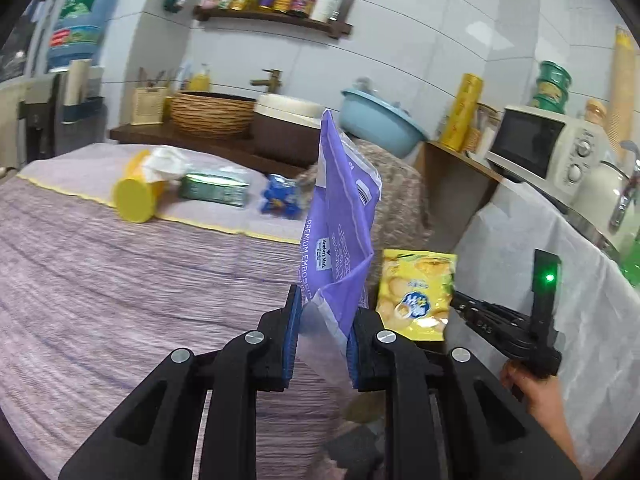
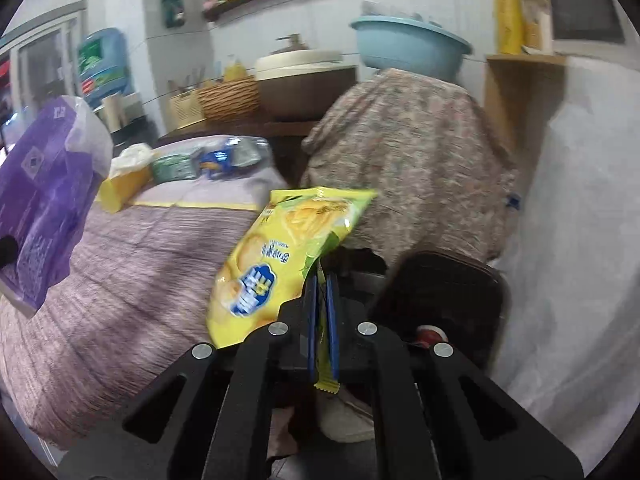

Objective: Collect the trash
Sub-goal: 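Carry the yellow chip bag to the trash bin and release it with the right tool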

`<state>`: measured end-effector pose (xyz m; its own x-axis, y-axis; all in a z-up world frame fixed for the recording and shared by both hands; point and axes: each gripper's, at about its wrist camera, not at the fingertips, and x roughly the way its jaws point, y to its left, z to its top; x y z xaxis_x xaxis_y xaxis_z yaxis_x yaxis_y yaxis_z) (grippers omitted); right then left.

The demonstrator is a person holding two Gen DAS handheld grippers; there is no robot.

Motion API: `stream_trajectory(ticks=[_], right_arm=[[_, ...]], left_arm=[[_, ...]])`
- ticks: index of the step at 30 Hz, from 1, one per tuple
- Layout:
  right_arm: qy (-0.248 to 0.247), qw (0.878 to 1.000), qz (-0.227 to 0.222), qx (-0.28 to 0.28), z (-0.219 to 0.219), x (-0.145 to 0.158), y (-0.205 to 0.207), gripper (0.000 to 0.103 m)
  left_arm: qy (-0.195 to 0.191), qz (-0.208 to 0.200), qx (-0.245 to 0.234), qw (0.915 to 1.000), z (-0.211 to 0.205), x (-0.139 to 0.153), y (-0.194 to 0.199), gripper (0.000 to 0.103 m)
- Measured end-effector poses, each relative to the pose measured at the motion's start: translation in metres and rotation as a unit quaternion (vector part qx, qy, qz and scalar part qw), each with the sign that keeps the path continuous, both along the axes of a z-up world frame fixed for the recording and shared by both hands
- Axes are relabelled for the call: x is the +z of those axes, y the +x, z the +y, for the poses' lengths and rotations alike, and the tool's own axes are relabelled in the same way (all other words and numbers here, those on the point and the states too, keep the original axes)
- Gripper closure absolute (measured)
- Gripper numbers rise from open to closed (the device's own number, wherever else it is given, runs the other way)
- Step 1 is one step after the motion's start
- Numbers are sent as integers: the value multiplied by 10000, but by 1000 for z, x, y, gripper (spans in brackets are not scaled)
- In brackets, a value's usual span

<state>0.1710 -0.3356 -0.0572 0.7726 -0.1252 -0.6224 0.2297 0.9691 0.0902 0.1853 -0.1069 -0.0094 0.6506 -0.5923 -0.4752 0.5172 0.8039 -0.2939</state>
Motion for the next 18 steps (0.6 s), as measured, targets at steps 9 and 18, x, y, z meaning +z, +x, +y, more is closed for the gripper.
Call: stream_trajectory(ticks=[9,18], right_arm=[[322,9950,439,-837,-79,-43,-5,97],[759,9835,1122,-1196,-117,-121,19,94]], left_arm=[[25,240,-928,9954,-86,-15,-1,83],[479,580,-1255,9892,-133,-52,5,83]])
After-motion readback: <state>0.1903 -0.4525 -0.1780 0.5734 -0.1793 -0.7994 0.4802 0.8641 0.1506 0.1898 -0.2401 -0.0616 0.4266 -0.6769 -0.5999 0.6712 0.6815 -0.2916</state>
